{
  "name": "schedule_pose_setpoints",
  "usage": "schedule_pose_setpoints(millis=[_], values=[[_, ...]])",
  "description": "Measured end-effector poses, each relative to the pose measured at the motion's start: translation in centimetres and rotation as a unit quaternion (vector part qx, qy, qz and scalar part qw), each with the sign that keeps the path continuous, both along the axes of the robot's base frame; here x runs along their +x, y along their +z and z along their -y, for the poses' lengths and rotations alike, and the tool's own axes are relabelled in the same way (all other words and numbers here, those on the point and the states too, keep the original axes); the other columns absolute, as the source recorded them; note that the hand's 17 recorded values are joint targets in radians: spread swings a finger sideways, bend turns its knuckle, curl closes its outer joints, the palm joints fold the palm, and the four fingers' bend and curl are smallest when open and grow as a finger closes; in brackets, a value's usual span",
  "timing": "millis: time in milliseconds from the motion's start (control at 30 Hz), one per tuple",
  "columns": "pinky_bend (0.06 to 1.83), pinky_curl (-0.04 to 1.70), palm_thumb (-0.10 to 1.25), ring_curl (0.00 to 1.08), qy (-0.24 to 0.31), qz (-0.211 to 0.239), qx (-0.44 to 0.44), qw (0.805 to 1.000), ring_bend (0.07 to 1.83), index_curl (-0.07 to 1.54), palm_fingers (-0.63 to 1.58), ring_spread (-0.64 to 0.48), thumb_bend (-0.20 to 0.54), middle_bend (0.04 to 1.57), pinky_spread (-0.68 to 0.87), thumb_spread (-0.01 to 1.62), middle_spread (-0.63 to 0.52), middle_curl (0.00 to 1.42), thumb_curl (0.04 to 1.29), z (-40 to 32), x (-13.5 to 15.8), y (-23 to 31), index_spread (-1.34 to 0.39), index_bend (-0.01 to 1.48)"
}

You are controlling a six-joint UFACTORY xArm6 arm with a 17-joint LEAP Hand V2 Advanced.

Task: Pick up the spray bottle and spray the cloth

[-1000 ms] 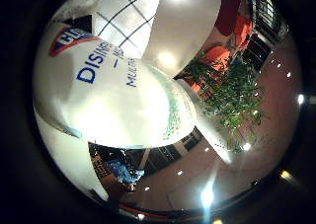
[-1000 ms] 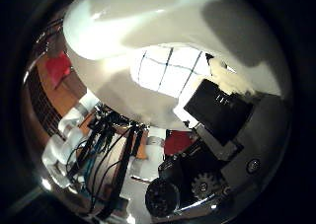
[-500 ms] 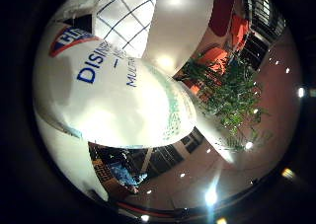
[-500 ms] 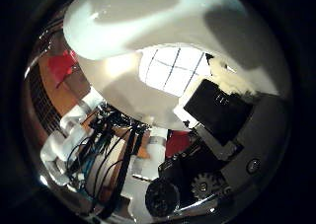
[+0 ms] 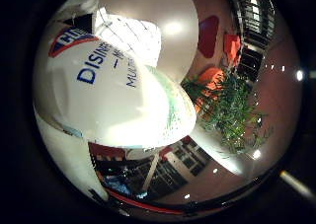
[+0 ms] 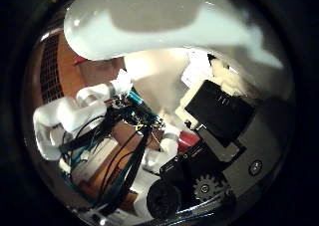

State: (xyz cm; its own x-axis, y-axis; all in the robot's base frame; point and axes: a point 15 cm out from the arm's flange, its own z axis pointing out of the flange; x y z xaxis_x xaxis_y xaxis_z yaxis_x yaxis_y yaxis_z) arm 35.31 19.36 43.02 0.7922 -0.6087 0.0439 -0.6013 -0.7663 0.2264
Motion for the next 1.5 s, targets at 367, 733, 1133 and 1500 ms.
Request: schedule_pose_setpoints(millis=[367, 733, 1133, 1500], values=[[1.09, 1.03, 1.01, 0.57, 0.038, -0.001, 0.309, 0.950, 1.45, 0.76, 1.19, -0.16, -0.022, 1.36, -0.24, 0.55, -0.11, 0.64, 0.89, -13.0, -1.8, 5.6, -0.21, 1.10], [1.08, 1.06, 1.01, 0.56, 0.015, -0.010, 0.476, 0.879, 1.46, 0.76, 1.19, -0.16, -0.022, 1.35, -0.25, 0.55, -0.11, 0.64, 0.90, -18.6, -1.6, 0.1, -0.21, 1.10], [1.06, 1.08, 1.02, 0.56, -0.042, -0.068, 0.597, 0.798, 1.46, 0.76, 1.19, -0.16, -0.021, 1.35, -0.25, 0.54, -0.11, 0.63, 0.90, -21.5, -1.3, -5.8, -0.21, 1.10], [1.06, 1.08, 1.00, 0.55, -0.126, -0.093, 0.624, 0.765, 1.45, 0.76, 1.20, -0.15, -0.021, 1.34, -0.25, 0.54, -0.11, 0.63, 0.91, -19.2, 1.9, -12.7, -0.21, 1.09]])
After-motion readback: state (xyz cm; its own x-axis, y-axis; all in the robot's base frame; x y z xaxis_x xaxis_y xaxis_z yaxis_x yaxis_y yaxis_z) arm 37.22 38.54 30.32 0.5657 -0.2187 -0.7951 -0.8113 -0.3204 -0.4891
